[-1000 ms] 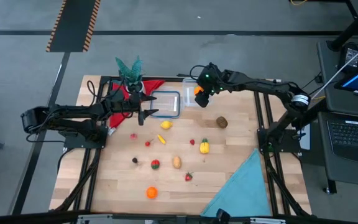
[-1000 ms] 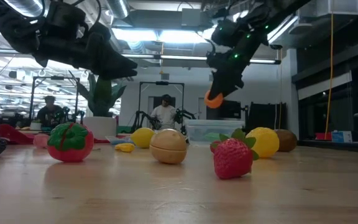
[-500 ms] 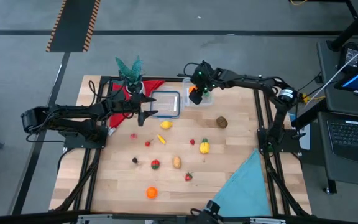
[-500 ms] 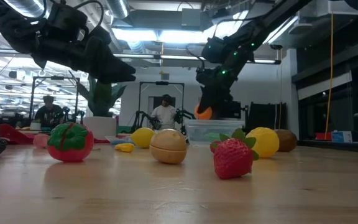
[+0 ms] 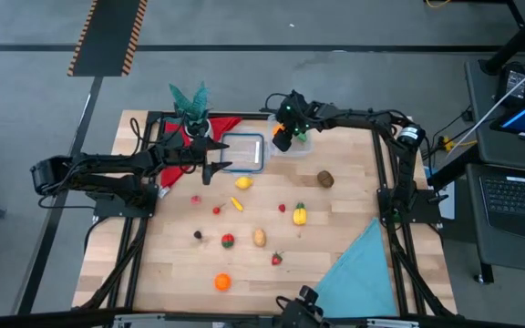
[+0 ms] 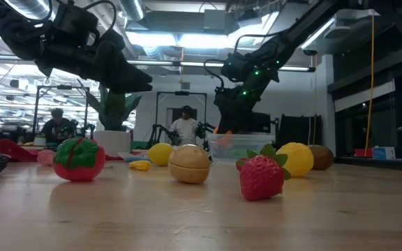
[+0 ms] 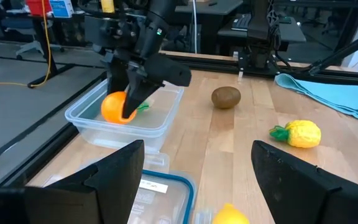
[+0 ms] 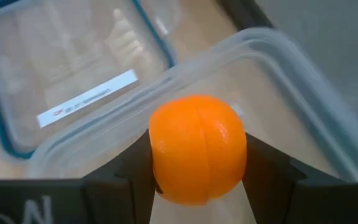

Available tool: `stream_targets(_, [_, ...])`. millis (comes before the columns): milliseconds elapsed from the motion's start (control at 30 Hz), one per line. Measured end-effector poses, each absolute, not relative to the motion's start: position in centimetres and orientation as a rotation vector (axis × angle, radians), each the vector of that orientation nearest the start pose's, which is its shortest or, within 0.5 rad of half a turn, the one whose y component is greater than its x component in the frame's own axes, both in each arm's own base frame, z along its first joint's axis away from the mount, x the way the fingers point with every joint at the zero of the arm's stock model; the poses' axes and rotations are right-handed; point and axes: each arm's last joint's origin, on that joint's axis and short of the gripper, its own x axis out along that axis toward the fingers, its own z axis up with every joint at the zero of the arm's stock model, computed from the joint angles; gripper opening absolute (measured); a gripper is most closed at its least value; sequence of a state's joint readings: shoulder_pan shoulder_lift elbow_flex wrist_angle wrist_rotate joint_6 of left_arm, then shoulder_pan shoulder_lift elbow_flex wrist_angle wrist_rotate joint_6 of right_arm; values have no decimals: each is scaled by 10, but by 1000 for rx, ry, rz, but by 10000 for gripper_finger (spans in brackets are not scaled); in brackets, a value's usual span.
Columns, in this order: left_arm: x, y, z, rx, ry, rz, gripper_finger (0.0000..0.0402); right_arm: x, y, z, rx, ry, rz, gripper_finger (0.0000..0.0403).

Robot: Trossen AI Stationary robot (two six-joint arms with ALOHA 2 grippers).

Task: Pick and placing Produce into tupperware
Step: Put the orange into the transparent bin

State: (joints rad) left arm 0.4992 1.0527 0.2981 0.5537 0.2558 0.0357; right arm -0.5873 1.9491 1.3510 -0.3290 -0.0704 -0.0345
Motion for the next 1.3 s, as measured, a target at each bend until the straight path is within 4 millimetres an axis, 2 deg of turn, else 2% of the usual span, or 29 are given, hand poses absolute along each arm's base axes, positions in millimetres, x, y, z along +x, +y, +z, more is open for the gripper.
stream_targets(233, [181,91,190,-38,192,239,289,340,-233,183,277,896,-486,192])
stream_targets(433, [181,91,190,-39,191,239,289,340,-233,183,273,886,-489,193])
stream_targets(700, [181,91,190,-39,192,239,289,341,-234,184,253,877,-504,216])
stream_targets(1300, [181,91,190,-39,192,239,289,341,-235,185,205,879,-491,222])
